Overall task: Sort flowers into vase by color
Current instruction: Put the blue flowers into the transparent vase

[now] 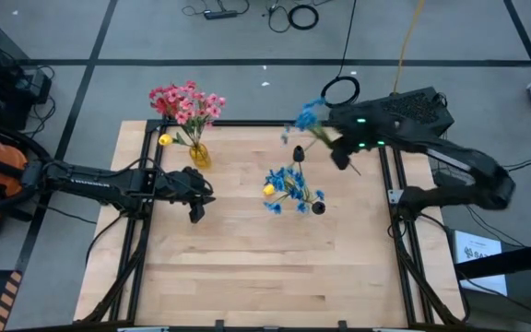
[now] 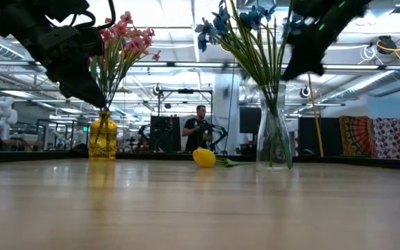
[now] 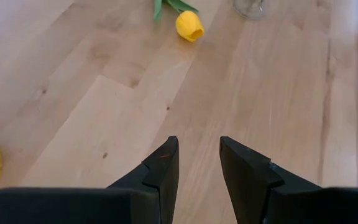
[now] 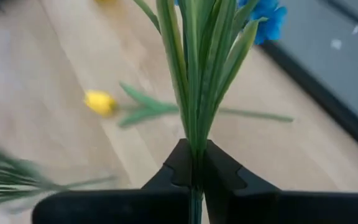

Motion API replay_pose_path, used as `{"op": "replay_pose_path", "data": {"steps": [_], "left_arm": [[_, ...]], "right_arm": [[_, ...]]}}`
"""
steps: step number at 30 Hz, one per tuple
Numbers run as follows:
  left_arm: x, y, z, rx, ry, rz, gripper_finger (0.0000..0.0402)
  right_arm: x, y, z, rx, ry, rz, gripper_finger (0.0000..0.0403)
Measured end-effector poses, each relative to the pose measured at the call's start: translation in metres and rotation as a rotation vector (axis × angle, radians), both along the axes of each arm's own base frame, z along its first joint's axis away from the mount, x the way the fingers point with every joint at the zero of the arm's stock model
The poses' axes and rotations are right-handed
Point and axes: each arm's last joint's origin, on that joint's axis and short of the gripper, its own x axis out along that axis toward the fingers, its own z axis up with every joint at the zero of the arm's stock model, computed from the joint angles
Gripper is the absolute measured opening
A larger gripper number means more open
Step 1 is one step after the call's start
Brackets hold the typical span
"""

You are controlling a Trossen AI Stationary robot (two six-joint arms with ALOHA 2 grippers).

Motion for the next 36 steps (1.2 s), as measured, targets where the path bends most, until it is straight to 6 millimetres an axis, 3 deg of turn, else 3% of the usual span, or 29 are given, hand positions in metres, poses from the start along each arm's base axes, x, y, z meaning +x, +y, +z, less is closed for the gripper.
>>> {"op": "replay_pose_path", "data": {"steps": [6,11,15,21,24,30,36], "left_arm": [[0.0,0.0,0.0,0.03,0.005,-0.014,0.0122],[0.0,0.0,0.0,0.051,0.009,-0.032,0.0122],[0.0,0.0,0.0,0.069,0.013,-0.049,0.0122],[0.0,0.0,0.0,0.119,0.022,-0.09,0.0122],[0.0,0.0,0.0,0.124,0.023,-0.094,0.0122],[-0.001,0.0,-0.001,0.124,0.036,-0.095,0.0122],[-0.001,0.0,-0.001,0.123,0.038,-0.096,0.0122]], "right_arm": [[-0.056,0.037,0.048,-0.077,-0.253,-0.108,0.001],[-0.09,0.058,0.049,-0.134,-0.183,-0.104,0.0011],[-0.093,0.062,0.053,-0.001,-0.309,-0.209,0.0011],[-0.078,0.066,0.059,-0.114,-0.651,-0.056,0.0004],[-0.067,0.069,0.045,-0.163,-0.805,0.006,0.0003],[-0.044,0.078,-0.011,-0.171,-1.01,0.118,0.0003],[-0.04,0.092,-0.049,-0.296,-1.188,0.165,0.0002]]}}
